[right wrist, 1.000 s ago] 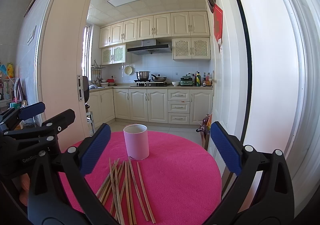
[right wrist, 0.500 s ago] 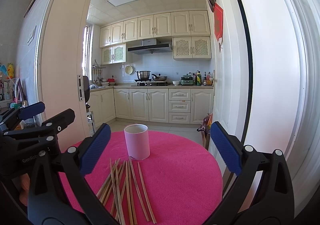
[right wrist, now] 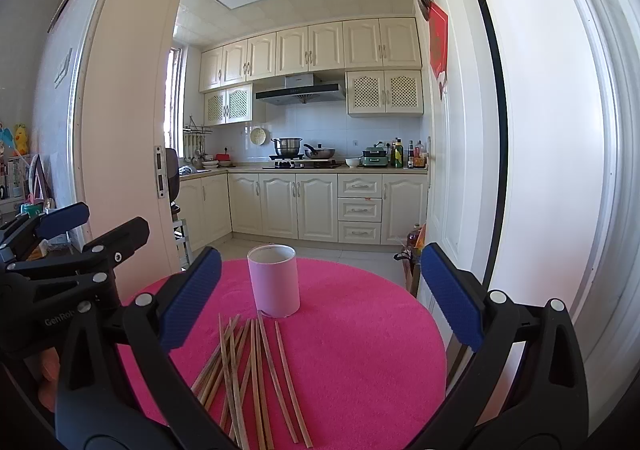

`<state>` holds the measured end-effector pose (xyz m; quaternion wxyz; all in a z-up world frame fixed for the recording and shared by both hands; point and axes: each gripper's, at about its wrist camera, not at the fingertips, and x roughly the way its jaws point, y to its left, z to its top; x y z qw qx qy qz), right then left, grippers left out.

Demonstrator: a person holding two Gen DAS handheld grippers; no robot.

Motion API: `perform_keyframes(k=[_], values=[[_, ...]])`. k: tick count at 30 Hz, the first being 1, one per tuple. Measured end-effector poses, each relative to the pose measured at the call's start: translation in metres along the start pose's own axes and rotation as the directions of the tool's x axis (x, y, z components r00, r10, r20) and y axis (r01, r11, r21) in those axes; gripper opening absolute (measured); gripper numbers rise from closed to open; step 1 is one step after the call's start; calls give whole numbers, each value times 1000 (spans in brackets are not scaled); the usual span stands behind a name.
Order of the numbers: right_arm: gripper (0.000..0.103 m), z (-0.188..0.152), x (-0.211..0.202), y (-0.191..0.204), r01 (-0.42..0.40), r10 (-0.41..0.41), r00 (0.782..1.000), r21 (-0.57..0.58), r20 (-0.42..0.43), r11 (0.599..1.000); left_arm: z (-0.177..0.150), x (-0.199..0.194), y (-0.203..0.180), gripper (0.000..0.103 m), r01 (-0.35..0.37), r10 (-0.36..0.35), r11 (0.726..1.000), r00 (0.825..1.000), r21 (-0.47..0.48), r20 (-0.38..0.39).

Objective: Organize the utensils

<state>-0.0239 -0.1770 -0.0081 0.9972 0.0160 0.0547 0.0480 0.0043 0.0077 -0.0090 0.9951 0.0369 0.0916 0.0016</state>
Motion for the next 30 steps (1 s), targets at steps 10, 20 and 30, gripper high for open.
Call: perform_keyframes(k=[10,20,30], values=[[97,-2,12,-2,-6,6,1000,-6,-27,1000,-6,15,1,83,14,-14,1000,1000,3,-20],[97,-11,46,-12,-61,64,989,25,-137,998,-13,40,-2,83,-12,14,1000,995,18,-101],[97,-33,102,-18,-94,93,933,14,-349,995,-37,108,21,83,59,-54,998,895,-2,-443]])
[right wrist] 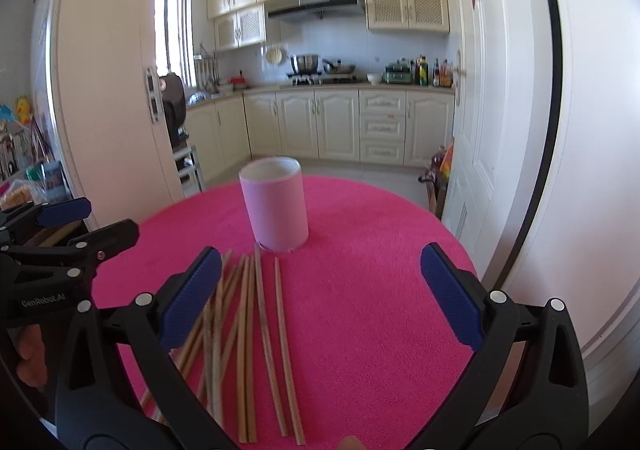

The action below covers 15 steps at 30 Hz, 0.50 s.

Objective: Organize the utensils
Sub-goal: 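Lower the right tool to the chopstick pile and grasp one chopstick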

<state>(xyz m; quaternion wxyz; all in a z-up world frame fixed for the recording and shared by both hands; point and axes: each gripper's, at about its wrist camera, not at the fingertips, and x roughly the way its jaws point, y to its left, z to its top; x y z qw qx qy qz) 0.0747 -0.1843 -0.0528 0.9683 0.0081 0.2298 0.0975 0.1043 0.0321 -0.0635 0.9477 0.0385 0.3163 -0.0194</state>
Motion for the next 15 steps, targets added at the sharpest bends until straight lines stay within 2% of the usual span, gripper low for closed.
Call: perform_keyframes(k=[4,6,8,11,13,15], values=[[97,-4,22,5,-7,2,995,-50,-98,999,-12,35,12,80,21,-22,1000,987,-9,-159],[93,-6,35,7,-36,25,986,-69,-163,997,-21,54,16,60,49,-52,999,966,-18,-253],[90,-7,45,7,-48,29,975,-81,-220,996,-31,71,19,51,86,-96,995,937,-43,-336],[83,-8,56,9,-81,53,957,-87,-286,993,-40,85,19,45,131,-150,989,911,-74,-385],[79,-6,63,9,-112,82,938,-72,-338,991,-44,90,16,39,139,-159,987,899,-78,-408],[70,-6,71,10,-134,97,917,-68,-387,989,-46,98,12,29,156,-178,984,884,-88,-433]])
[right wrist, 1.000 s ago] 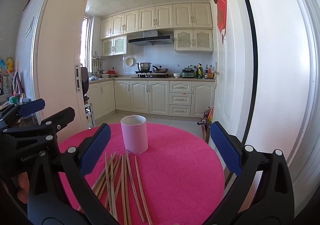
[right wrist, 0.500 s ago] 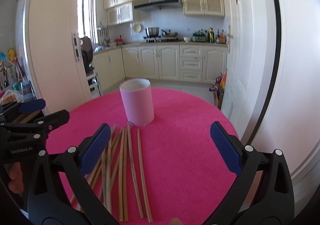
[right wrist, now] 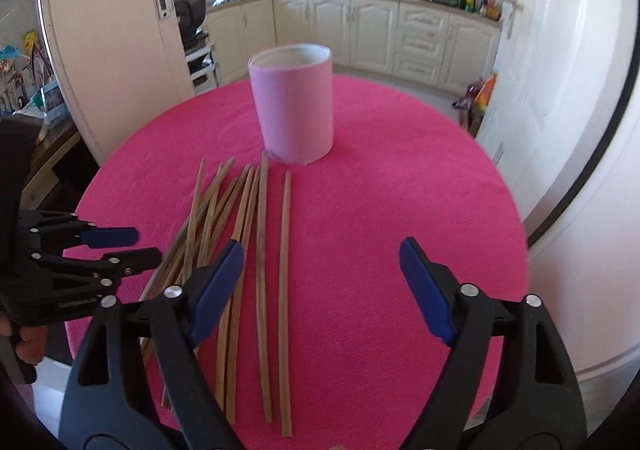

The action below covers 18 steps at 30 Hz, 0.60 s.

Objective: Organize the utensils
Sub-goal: 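Lower the right tool to the chopstick pile and grasp one chopstick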

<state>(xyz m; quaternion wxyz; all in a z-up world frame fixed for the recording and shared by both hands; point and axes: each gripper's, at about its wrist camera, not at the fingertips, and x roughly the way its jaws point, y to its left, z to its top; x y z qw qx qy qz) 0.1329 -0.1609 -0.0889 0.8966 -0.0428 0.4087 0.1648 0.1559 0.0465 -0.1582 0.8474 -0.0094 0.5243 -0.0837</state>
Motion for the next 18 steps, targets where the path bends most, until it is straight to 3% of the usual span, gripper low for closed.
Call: perform_keyframes(k=[4,6,14,18], values=[[58,6,17,3,-12,8,996,-41,-90,999,5,10,-4,21,16,-17,1000,1000,-7,-26],[53,9,25,6,-28,20,990,-58,-142,998,8,11,-4,9,42,-42,999,999,-12,-35],[35,24,57,8,-70,45,959,-78,-281,995,7,8,8,6,73,-75,996,996,-46,-39],[33,28,74,12,-59,16,935,-110,-355,992,3,5,15,6,83,-85,994,996,-65,-32]])
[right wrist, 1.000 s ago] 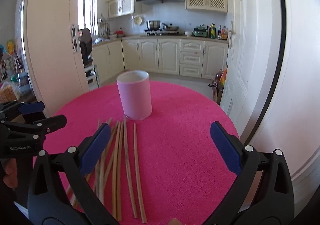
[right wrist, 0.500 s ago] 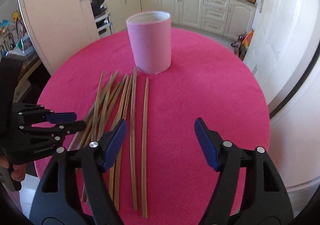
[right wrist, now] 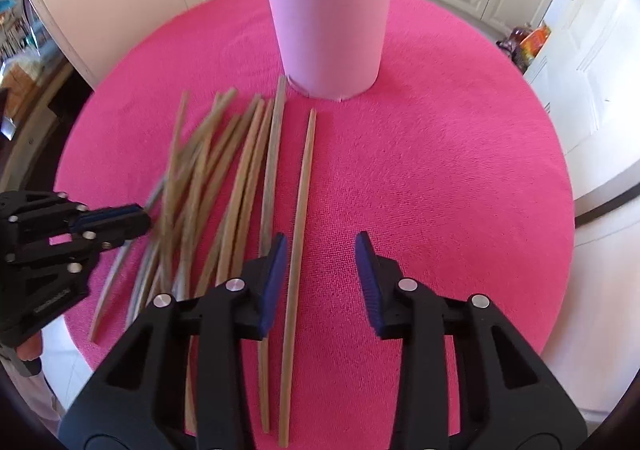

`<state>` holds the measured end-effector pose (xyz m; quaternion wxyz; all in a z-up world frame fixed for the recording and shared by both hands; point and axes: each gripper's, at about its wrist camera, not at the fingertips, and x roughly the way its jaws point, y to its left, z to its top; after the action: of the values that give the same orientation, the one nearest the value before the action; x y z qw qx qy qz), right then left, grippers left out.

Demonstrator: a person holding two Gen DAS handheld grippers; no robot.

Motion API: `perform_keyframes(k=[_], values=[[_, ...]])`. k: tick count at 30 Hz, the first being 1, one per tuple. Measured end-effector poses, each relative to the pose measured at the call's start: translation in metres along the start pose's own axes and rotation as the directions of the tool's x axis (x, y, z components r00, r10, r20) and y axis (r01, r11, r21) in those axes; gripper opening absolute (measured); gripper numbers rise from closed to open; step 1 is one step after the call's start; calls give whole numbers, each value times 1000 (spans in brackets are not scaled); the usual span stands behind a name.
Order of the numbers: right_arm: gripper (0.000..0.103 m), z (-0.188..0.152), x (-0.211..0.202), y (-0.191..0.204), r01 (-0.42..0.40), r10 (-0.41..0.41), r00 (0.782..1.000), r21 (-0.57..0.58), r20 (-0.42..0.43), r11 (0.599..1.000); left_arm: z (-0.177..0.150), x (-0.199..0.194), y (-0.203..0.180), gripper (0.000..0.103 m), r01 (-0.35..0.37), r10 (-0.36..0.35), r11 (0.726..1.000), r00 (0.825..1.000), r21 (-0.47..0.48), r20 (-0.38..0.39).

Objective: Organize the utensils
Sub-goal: 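Lower the right tool to the chopstick pile and grasp one chopstick, then lift the chopstick with the right tool and drop it into the pink cup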

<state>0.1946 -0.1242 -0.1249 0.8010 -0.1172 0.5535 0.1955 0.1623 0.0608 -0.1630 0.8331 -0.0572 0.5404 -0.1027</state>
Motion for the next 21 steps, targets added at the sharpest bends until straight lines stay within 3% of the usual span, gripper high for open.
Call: perform_keyframes(k=[5,7,8,9,13,17,21], values=[[30,9,15,10,25,-27,998,-43,-55,999,2,-2,6,6,-29,29,999,1000,-14,-9],[23,12,16,11,23,-26,998,-46,-60,999,5,-3,13,6,-65,64,997,998,-37,-11],[13,13,16,11,27,-30,998,-47,-59,999,5,-4,17,6,-69,69,996,998,-55,-11],[10,13,17,11,34,-37,998,-50,-57,998,7,-5,21,6,-76,75,994,997,-74,-9],[6,10,11,6,23,-24,1000,-34,-14,999,9,-14,32,6,-138,140,984,990,-114,15],[6,6,-5,-4,2,-2,997,1,71,1000,9,-32,39,6,-169,185,973,978,-159,92],[6,0,-25,-6,-26,23,985,14,171,1000,13,-58,29,6,-188,223,968,947,-165,231]])
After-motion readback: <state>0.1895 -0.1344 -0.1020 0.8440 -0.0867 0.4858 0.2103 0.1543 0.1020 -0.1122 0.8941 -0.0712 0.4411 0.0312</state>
